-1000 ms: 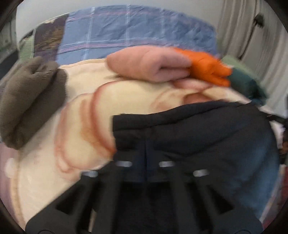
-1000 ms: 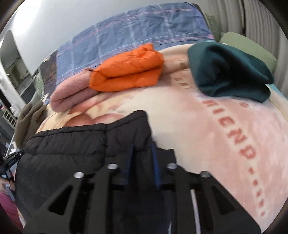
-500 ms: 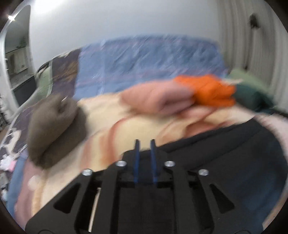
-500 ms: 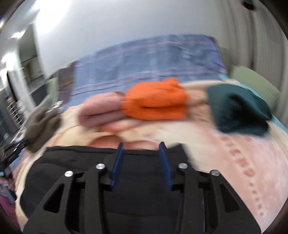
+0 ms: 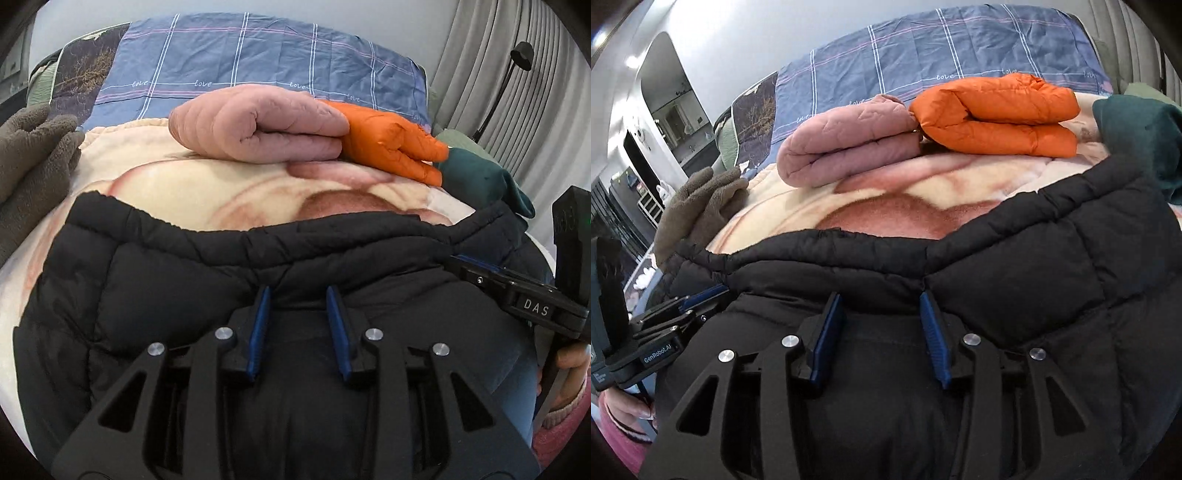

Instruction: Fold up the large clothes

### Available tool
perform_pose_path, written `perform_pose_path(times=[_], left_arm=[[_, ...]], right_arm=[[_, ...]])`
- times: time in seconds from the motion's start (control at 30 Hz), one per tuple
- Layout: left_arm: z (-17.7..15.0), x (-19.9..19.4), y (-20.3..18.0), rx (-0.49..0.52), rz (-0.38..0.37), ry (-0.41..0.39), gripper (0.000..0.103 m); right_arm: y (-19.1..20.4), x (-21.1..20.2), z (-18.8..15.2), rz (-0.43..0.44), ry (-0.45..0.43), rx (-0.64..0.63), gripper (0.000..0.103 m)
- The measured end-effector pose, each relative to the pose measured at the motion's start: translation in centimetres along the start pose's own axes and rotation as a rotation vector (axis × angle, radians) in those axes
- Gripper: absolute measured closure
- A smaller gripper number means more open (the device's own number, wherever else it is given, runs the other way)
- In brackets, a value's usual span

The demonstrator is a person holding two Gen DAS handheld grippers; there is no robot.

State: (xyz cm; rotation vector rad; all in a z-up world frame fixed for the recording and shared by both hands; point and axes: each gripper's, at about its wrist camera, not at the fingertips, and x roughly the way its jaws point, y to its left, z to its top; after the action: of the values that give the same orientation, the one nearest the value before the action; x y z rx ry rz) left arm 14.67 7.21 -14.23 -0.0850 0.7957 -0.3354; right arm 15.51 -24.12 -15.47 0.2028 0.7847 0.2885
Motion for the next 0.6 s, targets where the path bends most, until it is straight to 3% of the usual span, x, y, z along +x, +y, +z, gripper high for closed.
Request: perform_pose_path(times=[0.6], left_arm=[[-0.6, 2.0, -0.7, 0.032, 0.036, 0.013, 0.07]], right_arm=[[0.2, 1.0, -1.0, -0.048, 0.023, -0.047, 0.058]])
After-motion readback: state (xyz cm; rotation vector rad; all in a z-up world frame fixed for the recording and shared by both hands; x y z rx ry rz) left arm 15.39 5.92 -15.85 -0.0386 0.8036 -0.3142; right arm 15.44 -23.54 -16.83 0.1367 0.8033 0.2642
